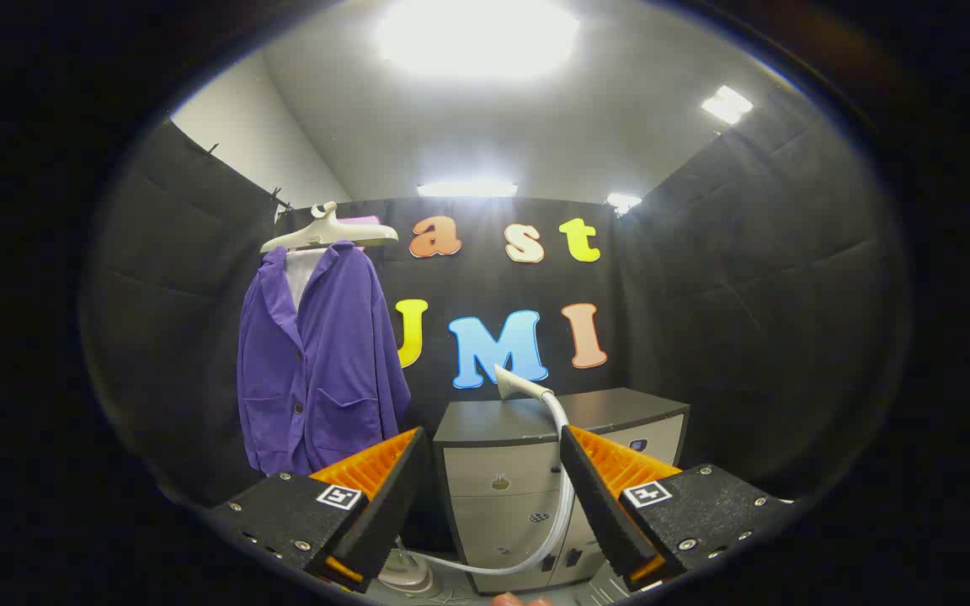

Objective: Iron the clothes twice with a garment steamer, once on the left side and once on the right side.

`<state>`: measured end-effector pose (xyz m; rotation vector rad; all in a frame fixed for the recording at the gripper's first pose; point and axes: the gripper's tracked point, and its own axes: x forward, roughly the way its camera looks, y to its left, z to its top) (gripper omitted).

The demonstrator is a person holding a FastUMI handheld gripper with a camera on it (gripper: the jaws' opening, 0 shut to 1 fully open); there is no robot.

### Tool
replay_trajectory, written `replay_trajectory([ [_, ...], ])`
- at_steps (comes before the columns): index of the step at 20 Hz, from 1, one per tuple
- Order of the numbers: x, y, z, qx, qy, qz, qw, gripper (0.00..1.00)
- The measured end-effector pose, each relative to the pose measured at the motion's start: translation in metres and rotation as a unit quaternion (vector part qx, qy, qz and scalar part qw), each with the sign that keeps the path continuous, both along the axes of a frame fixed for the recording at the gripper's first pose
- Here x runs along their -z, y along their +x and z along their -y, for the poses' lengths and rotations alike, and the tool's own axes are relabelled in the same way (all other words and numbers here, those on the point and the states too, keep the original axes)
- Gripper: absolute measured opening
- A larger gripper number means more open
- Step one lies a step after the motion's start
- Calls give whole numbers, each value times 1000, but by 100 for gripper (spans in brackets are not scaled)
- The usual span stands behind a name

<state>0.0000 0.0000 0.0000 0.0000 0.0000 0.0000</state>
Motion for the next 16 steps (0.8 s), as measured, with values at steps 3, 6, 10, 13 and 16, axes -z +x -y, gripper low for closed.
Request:
replay_trajectory([
  [3,-4,-2,4,6,-2,3,1000,96],
  [6,0,-3,5,9,-5,-3,1000,96],
  [10,5,-7,4,9,-8,-12,1000,96],
  [13,2,-11,3,6,-8,-5,1000,96],
  [16,-1,-15,8,13,-24,4,1000,96],
])
